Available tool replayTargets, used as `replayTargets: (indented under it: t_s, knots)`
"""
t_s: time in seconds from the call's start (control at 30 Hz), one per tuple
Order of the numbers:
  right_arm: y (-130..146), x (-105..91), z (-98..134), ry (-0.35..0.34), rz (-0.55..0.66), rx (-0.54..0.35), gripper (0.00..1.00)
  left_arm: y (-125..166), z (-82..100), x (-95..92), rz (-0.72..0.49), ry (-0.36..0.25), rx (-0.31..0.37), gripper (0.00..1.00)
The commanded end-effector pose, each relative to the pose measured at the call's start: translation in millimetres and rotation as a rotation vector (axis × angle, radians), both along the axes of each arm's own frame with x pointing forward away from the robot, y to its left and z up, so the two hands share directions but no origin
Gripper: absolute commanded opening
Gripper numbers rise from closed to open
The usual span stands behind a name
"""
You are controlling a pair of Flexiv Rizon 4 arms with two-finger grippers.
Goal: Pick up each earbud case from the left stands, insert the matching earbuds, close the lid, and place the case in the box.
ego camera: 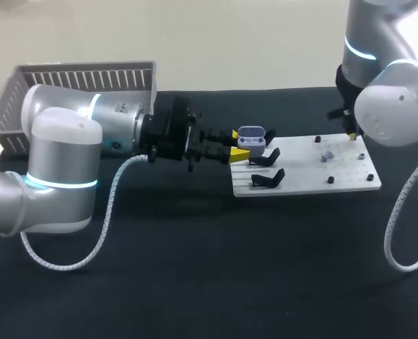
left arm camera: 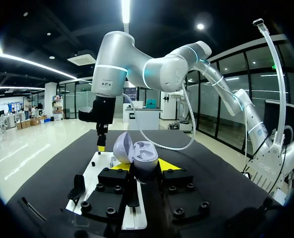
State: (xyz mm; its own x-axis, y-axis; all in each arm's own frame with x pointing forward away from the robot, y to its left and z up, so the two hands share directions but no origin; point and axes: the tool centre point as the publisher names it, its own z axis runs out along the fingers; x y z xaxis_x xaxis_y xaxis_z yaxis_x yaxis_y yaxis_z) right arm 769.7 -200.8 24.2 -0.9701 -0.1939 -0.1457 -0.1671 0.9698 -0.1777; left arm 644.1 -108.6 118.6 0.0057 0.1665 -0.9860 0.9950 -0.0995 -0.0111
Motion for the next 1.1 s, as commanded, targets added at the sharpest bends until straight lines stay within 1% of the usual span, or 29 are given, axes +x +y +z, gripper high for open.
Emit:
replayTargets:
  t_s: [0.03, 0.17, 0.33, 0.4, 0.47, 0.63, 0.73, 0.9, 0.93, 1.03, 1.1]
  knots:
    - [1, -11.1, 11, -0.037, -0.012, 0.005, 0.00, 0, -1.1, -0.5, 0.003, -0.003, -0.004, 0.00]
    - [5, -25.1, 28, -0.057, -0.027, 0.018, 0.00, 0, -1.1, -0.5, 0.003, -0.003, -0.004, 0.00]
    - [15, -50.2, 54, -0.076, -0.043, 0.035, 0.00, 0, -1.1, -0.5, 0.003, -0.003, -0.004, 0.00]
    - [22, -60.4, 64, -0.071, -0.045, 0.038, 0.00, 0, -1.1, -0.5, 0.003, -0.003, -0.004, 0.00]
    - [28, -68.8, 73, -0.049, -0.039, 0.058, 0.00, 0, -1.1, -0.5, 0.003, -0.003, -0.004, 0.00]
    - [44, -85.8, 95, -0.020, -0.051, 0.094, 0.00, 0, -1.1, -0.5, 0.003, -0.003, -0.004, 0.00]
    - [60, -99.0, 106, 0.008, -0.053, 0.091, 0.00, 0, -1.1, -0.5, 0.003, -0.003, -0.004, 0.00]
    - [88, -121.3, 120, 0.017, -0.041, 0.092, 0.00, 0, -1.1, -0.5, 0.003, -0.003, -0.004, 0.00]
    - [95, -126.1, 123, 0.020, -0.041, 0.078, 0.00, 0, -1.1, -0.5, 0.003, -0.003, -0.004, 0.00]
    - [111, -134.6, 129, 0.029, -0.047, 0.072, 0.00, 0, -1.1, -0.5, 0.003, -0.003, -0.004, 0.00]
    - [120, -138.4, 131, 0.032, -0.059, 0.049, 0.00, 0, -1.1, -0.5, 0.003, -0.003, -0.004, 0.00]
